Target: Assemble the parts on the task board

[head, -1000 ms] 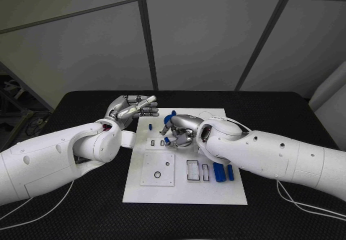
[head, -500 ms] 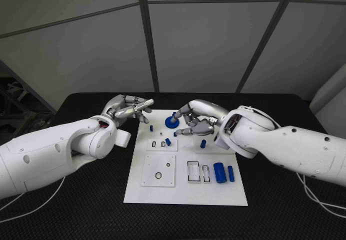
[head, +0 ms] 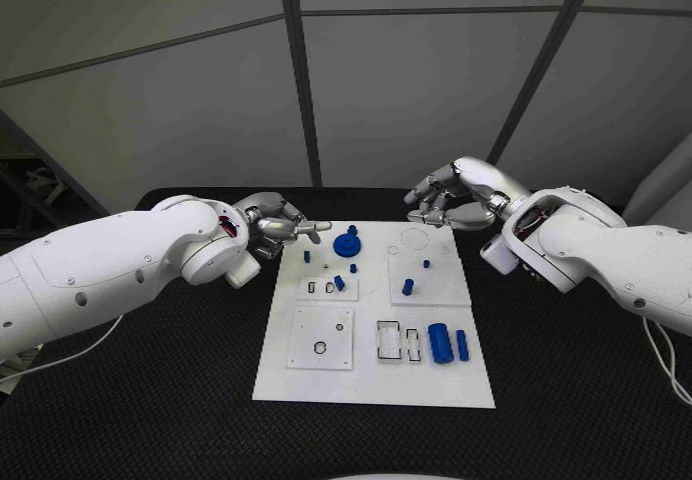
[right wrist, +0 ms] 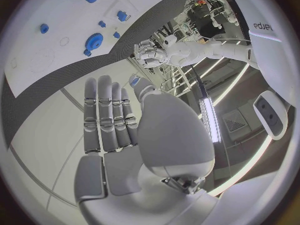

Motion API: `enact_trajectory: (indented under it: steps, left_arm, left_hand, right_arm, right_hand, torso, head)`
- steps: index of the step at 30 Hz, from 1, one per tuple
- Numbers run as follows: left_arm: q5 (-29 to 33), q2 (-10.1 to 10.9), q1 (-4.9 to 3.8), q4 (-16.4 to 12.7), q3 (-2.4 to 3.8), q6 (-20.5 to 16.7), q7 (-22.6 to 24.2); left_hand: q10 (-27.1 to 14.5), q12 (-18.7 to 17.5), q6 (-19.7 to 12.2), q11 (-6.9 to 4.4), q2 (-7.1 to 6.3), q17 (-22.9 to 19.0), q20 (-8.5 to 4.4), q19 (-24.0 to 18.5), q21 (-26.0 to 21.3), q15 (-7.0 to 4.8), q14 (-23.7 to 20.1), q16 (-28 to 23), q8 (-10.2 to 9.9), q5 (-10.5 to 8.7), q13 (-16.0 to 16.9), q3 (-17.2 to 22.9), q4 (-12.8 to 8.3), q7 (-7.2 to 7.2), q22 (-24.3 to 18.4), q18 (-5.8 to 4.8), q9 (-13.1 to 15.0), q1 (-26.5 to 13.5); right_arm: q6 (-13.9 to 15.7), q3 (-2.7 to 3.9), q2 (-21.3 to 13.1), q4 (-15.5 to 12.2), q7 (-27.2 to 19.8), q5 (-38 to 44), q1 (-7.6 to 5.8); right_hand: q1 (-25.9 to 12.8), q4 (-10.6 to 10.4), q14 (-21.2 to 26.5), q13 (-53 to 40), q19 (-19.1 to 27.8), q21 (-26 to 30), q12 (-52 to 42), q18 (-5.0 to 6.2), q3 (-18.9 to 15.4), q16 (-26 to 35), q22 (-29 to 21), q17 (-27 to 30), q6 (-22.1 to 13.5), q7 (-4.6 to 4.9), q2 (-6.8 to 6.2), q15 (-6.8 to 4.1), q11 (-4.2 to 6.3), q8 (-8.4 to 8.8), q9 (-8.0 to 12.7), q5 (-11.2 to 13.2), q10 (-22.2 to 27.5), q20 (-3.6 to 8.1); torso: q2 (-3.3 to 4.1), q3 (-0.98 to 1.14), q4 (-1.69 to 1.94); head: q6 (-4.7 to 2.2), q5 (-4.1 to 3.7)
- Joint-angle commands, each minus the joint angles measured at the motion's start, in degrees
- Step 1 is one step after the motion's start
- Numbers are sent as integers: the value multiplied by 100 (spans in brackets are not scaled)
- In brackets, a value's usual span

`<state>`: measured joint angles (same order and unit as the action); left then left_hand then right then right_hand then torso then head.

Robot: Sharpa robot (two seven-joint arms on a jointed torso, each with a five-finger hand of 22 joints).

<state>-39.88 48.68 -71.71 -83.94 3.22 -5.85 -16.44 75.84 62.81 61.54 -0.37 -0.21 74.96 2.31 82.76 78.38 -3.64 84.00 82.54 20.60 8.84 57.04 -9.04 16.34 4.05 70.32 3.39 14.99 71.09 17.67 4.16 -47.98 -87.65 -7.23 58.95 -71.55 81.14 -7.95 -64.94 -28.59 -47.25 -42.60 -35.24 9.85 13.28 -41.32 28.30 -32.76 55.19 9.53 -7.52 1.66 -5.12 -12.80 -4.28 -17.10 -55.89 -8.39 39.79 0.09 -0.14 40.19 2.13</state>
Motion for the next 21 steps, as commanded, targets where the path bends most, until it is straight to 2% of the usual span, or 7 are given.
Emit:
enact_trajectory:
  steps: [1,3,4,7,11,13,21]
  left_arm:
    - [-1043,-176,-79,106,-34,825,-1219]
    - [-1173,-311,-125,176,-88,946,-1390]
    - [-1228,-390,-156,215,-138,1013,-1483]
    - [-1312,-576,-250,309,-296,1166,-1677]
    - [-1355,-746,-341,393,-455,1273,-1813]
    - [-1367,-819,-369,432,-502,1309,-1858]
    - [-1382,-992,-407,495,-581,1445,-1906]
  left_hand:
    - [85,253,-42,-6,96,513,-7,78,132,-33,327,10,138,-39,281,-60,10,-28,212,7,128,-21]
    - [114,384,-69,-27,129,520,-23,112,200,-50,328,9,273,-47,423,-121,6,-55,324,-11,269,-65]
    - [110,412,-95,-37,138,522,-26,113,209,-61,328,7,332,-54,455,-153,6,-59,340,-14,340,-86]
    - [90,438,-154,-42,152,525,-36,107,216,-66,329,3,442,-83,487,-224,19,-73,356,-13,477,-157]
    - [70,448,-215,-47,177,526,-40,98,213,-67,329,-1,529,-118,502,-287,24,-78,358,-11,596,-246]
    - [66,456,-235,-49,183,528,-41,97,215,-68,329,-2,560,-126,513,-306,24,-81,365,-11,639,-263]
    - [70,480,-260,-54,180,530,-43,102,229,-71,330,-4,622,-141,543,-342,24,-88,392,-15,721,-295]
  right_arm:
    - [196,5,1,66,-150,-623,-20]
    - [205,6,7,109,-172,-671,-23]
    - [214,7,12,130,-185,-693,-25]
    - [239,8,27,170,-208,-731,-26]
    - [277,8,43,212,-223,-762,-27]
    - [300,8,50,233,-225,-773,-28]
    - [381,8,71,288,-210,-794,-28]
  right_hand:
    - [63,-47,114,535,137,454,572,53,135,711,-271,344,88,2,0,52,-39,2,14,-16,-301,-80]
    - [61,-92,88,868,116,695,944,56,191,1156,-429,555,180,-3,-31,91,-40,6,15,-16,-413,-136]
    - [79,-100,-134,1191,33,945,1244,90,219,1554,-601,745,169,5,-106,60,-72,93,39,3,-697,-169]
    - [73,-124,-183,1489,-67,1187,1541,63,246,2012,-766,938,280,-13,-82,135,-64,133,24,-14,-781,-191]
    - [66,-124,-242,1723,-118,1434,1750,65,236,2396,-928,1094,292,20,-107,186,-81,221,26,-18,-853,-227]
    - [58,-128,-234,1810,-126,1542,1822,62,230,2557,-997,1159,294,37,-109,212,-93,256,26,-23,-871,-247]
    - [51,-116,-258,2061,-169,1889,1998,65,196,2993,-1220,1345,284,84,-123,281,-140,369,24,-34,-906,-316]
  torso:
    - [-50,18,14]
    - [-57,23,20]
    - [-50,22,21]
    - [-49,20,14]
    - [-42,20,0]
    - [-44,19,2]
    - [-34,19,15]
  head:
    - [30,17]
    - [40,28]
    - [40,33]
    - [49,45]
    - [53,54]
    - [65,54]
    - [88,28]
